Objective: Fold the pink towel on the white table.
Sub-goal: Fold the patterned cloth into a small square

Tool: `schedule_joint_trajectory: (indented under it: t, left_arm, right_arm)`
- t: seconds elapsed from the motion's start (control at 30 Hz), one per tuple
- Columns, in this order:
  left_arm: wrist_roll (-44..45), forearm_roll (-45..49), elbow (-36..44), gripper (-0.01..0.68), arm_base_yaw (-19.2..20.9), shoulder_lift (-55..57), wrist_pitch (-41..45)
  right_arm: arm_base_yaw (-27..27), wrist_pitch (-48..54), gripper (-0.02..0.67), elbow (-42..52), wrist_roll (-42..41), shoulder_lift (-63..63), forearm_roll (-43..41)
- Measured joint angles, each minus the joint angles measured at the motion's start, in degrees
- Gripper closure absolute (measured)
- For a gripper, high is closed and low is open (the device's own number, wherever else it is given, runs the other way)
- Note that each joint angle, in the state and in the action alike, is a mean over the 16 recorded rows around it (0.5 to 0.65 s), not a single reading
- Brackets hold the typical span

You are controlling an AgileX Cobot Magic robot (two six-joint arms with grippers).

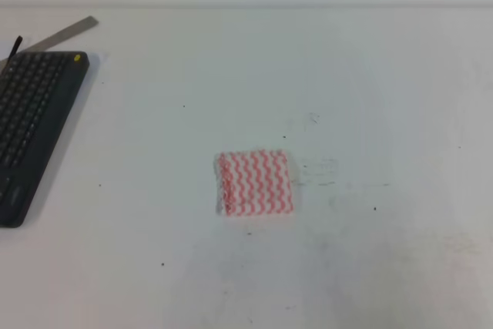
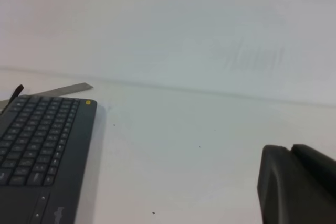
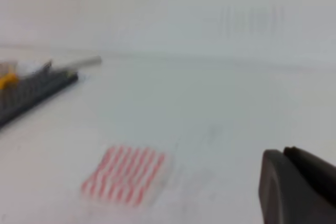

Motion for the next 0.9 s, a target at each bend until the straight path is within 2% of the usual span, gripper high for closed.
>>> schedule_joint_trajectory:
  t: [0.27,0.47,0.9]
  left_arm:
    - [-0.03,-0.17,0.07,0.671,-0.02,-0.30,0.05]
    - [-0.03,-0.24,0.08,0.671,-0.03,-0.37,0.04]
    - [0.00,-0.19,0.03,0.671,-0.02,-0.24,-0.28]
  right_arm:
    - [-8.49,-7.30,0.668,5.01,0.01,-3.92,-3.24]
    - [-14.44,-8.00,0.668,9.11,-0.01,-7.07,-2.56]
    - [-16.16,4.11,0.668,11.42,-0.01,-9.27,-1.44]
